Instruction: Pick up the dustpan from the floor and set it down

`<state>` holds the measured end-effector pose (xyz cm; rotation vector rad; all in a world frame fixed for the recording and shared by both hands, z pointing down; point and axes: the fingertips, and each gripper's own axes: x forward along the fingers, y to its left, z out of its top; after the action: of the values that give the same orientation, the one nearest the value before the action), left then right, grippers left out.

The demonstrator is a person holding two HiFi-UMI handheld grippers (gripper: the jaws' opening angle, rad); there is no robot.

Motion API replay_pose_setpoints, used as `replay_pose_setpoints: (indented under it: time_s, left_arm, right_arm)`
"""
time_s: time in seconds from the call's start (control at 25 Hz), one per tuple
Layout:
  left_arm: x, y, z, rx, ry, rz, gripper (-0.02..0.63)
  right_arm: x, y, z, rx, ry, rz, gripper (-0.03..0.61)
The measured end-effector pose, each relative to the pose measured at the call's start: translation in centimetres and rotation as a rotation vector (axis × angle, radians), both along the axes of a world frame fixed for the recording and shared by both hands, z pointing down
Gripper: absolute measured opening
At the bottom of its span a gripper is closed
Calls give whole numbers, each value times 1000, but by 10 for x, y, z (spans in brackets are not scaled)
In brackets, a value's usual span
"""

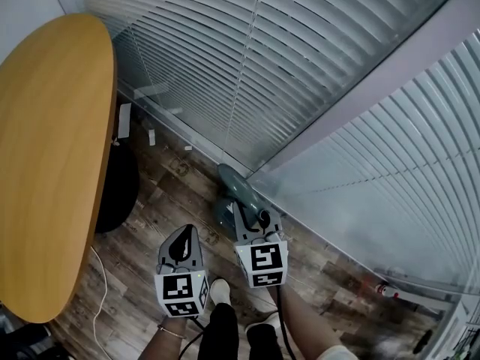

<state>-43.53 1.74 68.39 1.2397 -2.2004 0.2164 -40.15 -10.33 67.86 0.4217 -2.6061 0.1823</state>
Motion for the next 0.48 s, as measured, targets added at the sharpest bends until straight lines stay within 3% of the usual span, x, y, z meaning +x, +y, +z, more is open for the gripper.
replay_pose_setpoints:
  time_s: [0.48]
  left_arm:
    - [0,11,3,-6,7,-8,17]
  right_arm:
    - [-17,2,0,-10,-8,-21,101]
